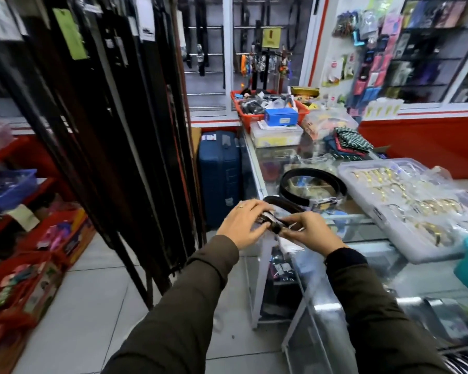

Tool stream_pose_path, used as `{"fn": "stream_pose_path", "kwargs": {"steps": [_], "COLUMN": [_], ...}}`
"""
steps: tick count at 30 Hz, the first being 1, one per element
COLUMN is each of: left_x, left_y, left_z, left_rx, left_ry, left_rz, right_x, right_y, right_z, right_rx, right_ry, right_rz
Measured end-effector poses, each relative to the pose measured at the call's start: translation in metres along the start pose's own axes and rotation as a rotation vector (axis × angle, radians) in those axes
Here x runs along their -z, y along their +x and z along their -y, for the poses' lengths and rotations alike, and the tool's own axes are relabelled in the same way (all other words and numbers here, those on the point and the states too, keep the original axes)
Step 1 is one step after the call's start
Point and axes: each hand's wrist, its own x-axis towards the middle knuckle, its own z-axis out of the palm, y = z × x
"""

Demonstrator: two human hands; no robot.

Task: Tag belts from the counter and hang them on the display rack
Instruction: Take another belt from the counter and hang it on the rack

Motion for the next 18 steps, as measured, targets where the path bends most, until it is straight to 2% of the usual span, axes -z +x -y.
{"fn": "stream_pose_path", "kwargs": {"steps": [7, 11, 14, 18], "left_x": [0.042, 0.065, 0.078, 0.099], "left_y": [-0.027, -0.037, -0.041, -0.048], "left_z": [0.025, 0.032, 0.035, 0.041], "left_rx": [0.62, 0.724, 0.739, 0.695], "left_ry": [-0.741, -1.063, -1.093, -0.865], "left_rz": [-0.376, -0.525, -0.558, -0.556], "right_x": [-0.037, -0.052, -0.06, -0.07], "right_y": [0.04, 0.057, 0.067, 0.077], "right_z": [0.059, 0.087, 0.104, 0.121], "right_rx": [0.058, 0.097, 0.143, 0.166], "right_ry": [0.329, 0.505, 0.622, 0.666], "right_rz": [-0.037, -0.013, 0.02, 0.031]}}
